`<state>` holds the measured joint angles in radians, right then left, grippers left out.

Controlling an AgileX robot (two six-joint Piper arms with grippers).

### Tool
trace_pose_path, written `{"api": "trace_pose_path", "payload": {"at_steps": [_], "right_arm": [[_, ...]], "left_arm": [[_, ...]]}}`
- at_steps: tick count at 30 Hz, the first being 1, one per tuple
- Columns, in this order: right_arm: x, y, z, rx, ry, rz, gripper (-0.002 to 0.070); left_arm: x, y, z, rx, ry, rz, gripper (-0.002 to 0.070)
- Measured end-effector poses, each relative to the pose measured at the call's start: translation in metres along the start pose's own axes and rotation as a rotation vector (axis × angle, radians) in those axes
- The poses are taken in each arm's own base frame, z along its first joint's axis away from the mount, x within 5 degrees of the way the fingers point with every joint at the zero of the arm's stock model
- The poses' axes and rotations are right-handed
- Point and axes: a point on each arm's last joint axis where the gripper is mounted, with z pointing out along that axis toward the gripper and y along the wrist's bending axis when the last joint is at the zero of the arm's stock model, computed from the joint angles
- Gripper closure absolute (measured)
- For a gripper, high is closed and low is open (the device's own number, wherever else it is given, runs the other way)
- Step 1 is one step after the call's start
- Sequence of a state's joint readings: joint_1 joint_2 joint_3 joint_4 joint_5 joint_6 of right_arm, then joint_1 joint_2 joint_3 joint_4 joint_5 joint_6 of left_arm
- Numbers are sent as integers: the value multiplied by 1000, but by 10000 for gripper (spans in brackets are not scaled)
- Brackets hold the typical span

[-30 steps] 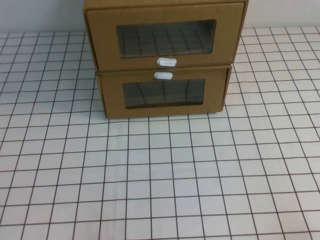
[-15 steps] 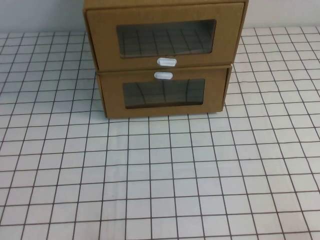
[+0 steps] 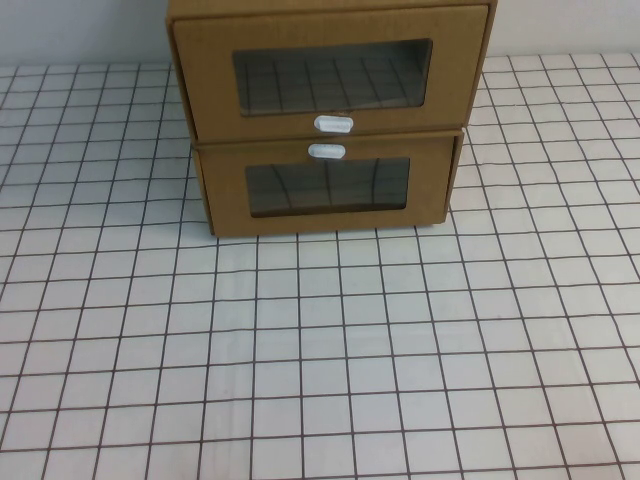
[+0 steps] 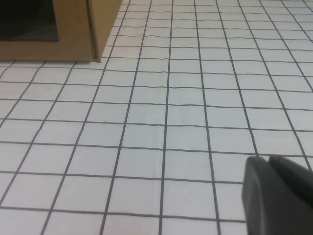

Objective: Open the shoe box
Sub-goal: 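Pull the top drawer of the cardboard box fully open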

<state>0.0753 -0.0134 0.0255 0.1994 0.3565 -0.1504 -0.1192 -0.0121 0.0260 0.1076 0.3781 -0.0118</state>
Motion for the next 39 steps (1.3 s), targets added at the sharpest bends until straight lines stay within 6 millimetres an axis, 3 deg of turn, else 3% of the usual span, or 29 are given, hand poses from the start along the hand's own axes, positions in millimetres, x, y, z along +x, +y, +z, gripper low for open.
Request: {"api": "trace_pose_path", "payload": {"at_steps": [5, 9, 12, 19, 24, 27, 32, 39], "right_arm": [[0, 0, 0, 0, 0, 0, 689], [0, 0, 0, 0, 0, 0, 689], [0, 0, 0, 0, 0, 0, 689], [0, 0, 0, 0, 0, 0, 689], [0, 0, 0, 0, 0, 0, 689], [0, 0, 0, 0, 0, 0, 689], [0, 0, 0, 0, 0, 0, 689], [0, 0, 0, 0, 0, 0, 689]], "left_arm": [[-4, -2, 0, 26, -47, -102, 677], [-12, -6, -1, 87, -122, -393, 677], [-18, -5, -2, 111, -184, -511, 677], [-25, -3, -4, 107, -264, -520, 677], [-29, -5, -3, 122, -149, -578, 677], [-55, -6, -5, 128, -47, -519, 677], [-120, -5, -4, 163, 115, -321, 677], [-220, -11, 33, 334, 168, -69, 677]]}}
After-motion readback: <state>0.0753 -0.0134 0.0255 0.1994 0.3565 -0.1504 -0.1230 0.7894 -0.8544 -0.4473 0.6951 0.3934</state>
